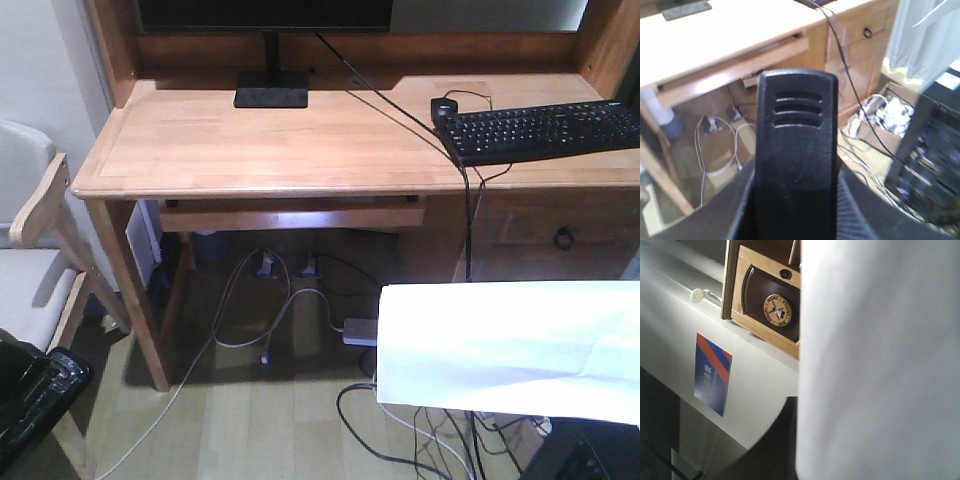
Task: Grab stapler and paper to desk for stapling
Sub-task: 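Turn the base away from the shelf toward the wooden desk, holding both items, then drive the base up to the desk edge in front of the monitor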
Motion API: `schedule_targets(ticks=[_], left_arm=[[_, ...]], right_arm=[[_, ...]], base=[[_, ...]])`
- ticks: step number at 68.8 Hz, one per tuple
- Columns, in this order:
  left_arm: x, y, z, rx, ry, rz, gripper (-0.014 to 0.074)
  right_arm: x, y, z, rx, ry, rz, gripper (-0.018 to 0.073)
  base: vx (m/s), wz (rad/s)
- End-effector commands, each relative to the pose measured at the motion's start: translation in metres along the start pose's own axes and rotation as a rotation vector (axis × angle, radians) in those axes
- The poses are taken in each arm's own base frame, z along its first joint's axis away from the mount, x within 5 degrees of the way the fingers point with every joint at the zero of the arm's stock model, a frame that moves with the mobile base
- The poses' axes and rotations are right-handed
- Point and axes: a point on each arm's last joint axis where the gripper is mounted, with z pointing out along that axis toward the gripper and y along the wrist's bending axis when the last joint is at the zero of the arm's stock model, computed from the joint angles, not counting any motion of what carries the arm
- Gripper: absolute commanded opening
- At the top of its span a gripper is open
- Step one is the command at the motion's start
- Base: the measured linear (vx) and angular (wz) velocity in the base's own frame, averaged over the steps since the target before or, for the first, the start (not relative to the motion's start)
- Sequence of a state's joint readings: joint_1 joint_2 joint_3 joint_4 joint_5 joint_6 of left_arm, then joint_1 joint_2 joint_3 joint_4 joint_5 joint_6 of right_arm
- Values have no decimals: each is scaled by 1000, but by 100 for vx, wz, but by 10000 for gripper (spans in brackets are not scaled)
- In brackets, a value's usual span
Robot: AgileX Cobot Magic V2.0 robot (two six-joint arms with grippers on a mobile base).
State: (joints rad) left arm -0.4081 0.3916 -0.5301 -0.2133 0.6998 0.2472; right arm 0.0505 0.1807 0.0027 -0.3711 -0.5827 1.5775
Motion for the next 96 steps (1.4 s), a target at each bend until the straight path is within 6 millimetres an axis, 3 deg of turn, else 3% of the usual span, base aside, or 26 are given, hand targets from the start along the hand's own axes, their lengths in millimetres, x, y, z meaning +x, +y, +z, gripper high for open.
schedule_targets(ticks=[1, 96], left_arm=[[-18, 1, -6, -14, -136, -15, -7], [-18, 1, -6, -14, -136, -15, -7]], right_arm=[[-3, 13, 4, -79, -6, -8, -2], [-3, 13, 4, -77, -6, -8, -2]], base=[[28, -4], [20, -2]])
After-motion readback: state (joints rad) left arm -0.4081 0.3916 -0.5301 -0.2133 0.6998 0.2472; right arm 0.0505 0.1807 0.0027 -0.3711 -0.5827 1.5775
